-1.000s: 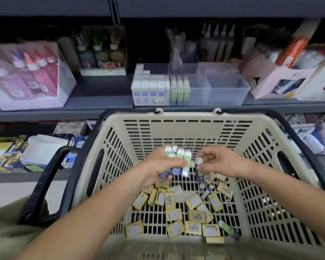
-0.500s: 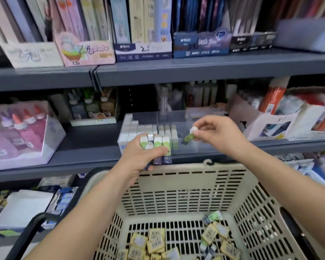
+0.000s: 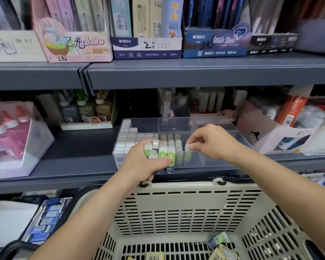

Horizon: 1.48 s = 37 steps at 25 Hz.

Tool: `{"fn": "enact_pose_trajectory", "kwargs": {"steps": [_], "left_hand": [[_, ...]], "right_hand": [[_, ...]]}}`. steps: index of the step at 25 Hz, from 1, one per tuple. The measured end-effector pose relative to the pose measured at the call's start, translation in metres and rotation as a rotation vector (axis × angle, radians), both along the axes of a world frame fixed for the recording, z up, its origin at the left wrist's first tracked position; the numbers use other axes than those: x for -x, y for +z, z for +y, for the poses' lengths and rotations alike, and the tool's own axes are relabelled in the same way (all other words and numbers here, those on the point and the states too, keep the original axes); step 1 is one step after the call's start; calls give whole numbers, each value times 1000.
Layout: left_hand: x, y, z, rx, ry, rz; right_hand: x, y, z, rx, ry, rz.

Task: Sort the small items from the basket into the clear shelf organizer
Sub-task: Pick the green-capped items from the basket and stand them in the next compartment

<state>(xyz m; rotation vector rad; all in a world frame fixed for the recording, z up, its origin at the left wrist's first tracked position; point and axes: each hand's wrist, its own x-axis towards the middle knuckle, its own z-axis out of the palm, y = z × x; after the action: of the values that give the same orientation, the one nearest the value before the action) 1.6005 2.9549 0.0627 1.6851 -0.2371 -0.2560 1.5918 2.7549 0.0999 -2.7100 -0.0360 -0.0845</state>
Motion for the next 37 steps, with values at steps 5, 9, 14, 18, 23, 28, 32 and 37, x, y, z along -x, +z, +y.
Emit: {"fn": "enact_pose_trajectory", "kwargs": {"steps": [5, 9, 14, 18, 23, 28, 32, 37], "left_hand": [[-1, -6, -2, 21, -32, 7], [-1, -10, 1, 26, -29, 9], [1, -10, 1, 34, -63, -10], [0, -10, 3, 99, -51, 30], [1, -12, 4, 81, -60, 1], [1, -13, 4, 98, -74, -19], [0, -14, 5, 68, -89, -31], [-2, -15, 6, 56, -85, -30]], "right_hand": [[1, 0, 6, 101, 59, 50], [13, 4, 10, 109, 38, -152], [33, 8, 37, -303, 128, 0], [24, 27, 12, -518, 7, -67], [1, 22, -6, -281, -91, -129], [-6, 27, -10, -146, -142, -168], [-7, 17, -5, -75, -103, -119], [-12, -10, 8, -31, -75, -44]]}}
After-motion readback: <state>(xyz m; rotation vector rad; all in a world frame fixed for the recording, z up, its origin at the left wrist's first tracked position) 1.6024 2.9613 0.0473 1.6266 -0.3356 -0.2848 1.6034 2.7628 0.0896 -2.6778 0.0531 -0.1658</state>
